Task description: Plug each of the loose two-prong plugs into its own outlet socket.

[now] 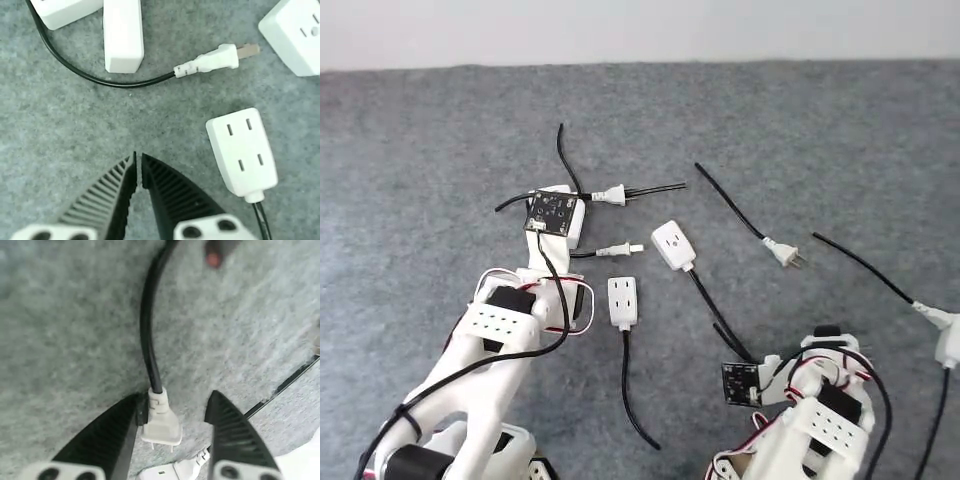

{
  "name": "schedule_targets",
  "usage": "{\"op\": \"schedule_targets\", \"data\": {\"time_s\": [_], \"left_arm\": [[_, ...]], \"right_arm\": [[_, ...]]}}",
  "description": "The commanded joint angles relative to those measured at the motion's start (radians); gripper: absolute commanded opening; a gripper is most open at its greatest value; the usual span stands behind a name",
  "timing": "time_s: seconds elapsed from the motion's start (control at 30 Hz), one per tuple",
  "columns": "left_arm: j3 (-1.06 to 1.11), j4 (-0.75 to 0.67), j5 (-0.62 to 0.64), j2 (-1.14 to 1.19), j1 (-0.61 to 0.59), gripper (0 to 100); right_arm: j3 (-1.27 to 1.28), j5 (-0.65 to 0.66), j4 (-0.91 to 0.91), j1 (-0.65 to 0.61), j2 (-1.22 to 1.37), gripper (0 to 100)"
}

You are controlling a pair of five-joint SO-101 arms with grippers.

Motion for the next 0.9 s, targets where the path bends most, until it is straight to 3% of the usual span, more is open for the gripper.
{"op": "schedule_targets", "data": {"time_s": [0.0, 0.2, 0.3, 0.47, 0.6, 0.87], "left_arm": [[-0.005, -0.018, -0.008, -0.023, -0.006, 1], [-0.005, -0.018, -0.008, -0.023, -0.006, 1], [-0.005, -0.018, -0.008, -0.023, -0.006, 1], [-0.005, -0.018, -0.008, -0.023, -0.006, 1], [-0.005, -0.018, -0.008, -0.023, -0.006, 1], [-0.005, -0.018, -0.008, -0.025, -0.006, 1]], "right_arm": [[0.006, 0.008, -0.015, -0.013, 0.007, 10.1], [0.005, 0.003, -0.016, -0.007, 0.007, 7.6], [0.005, 0.003, -0.016, -0.007, 0.005, 0.7], [-0.012, -0.008, -0.015, -0.007, -0.004, 1.1], [-0.121, -0.227, 0.056, -0.047, -0.004, 1.1], [-0.618, -0.806, 0.611, -0.202, 0.005, 1.1]]}}
